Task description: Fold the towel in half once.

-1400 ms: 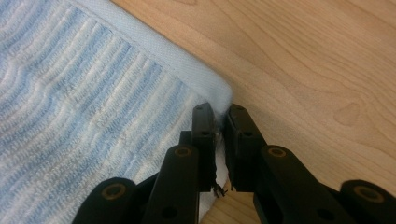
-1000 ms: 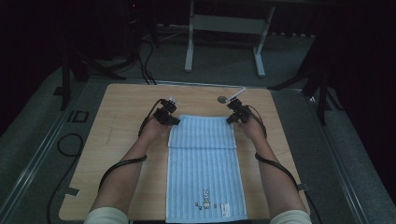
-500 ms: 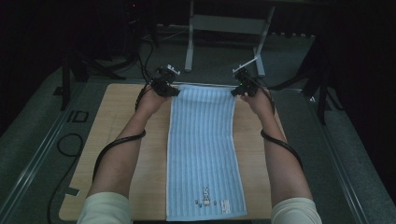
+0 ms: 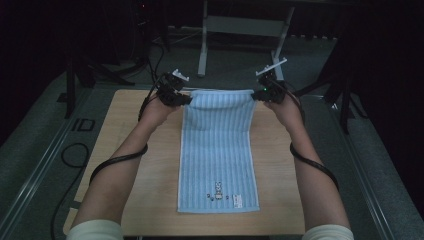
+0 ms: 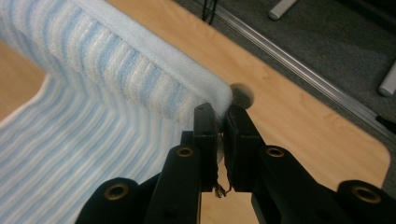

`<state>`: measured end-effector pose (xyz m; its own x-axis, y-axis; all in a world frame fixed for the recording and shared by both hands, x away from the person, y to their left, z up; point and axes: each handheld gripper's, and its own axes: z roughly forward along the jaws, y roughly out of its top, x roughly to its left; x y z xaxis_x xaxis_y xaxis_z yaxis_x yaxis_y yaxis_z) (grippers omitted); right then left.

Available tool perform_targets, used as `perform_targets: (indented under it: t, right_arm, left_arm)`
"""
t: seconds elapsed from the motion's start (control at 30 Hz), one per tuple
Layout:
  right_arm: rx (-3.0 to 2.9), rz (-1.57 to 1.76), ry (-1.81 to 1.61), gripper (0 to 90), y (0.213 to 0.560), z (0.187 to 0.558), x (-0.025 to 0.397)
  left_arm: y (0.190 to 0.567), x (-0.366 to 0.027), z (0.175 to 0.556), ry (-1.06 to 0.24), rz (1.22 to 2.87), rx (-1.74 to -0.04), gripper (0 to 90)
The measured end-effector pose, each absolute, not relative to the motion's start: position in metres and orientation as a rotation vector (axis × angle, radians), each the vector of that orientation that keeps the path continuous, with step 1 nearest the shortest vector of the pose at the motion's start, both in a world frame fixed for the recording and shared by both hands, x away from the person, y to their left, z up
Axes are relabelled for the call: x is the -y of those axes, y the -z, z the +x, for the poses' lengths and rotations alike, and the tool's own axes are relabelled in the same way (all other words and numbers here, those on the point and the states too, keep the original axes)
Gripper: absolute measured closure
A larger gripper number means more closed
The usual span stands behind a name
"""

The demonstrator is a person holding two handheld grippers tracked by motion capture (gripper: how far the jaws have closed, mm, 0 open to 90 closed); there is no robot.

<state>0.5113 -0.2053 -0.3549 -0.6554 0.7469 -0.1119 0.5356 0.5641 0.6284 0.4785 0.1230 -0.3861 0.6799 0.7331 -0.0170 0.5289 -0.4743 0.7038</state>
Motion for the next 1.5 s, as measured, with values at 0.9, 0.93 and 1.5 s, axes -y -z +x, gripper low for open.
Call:
perform_targets:
  t: [0.9, 0.93, 1.5]
  right_arm:
    - [-2.597, 0.896, -0.921, 83.9, 0.457, 0.325, 0.239]
    - [-2.605, 0.920, -0.926, 83.9, 0.462, 0.326, 0.240]
    - [-2.622, 0.896, -1.143, 70.8, 0.445, 0.282, 0.252]
  left_arm:
    - [0.484, -0.117, 0.310, -0.184, 2.263, -0.835, 86.0]
    - [0.492, -0.118, 0.313, -0.162, 2.264, -0.856, 86.0]
    - [0.470, -0.126, 0.256, -0.088, 2.275, -0.705, 61.8]
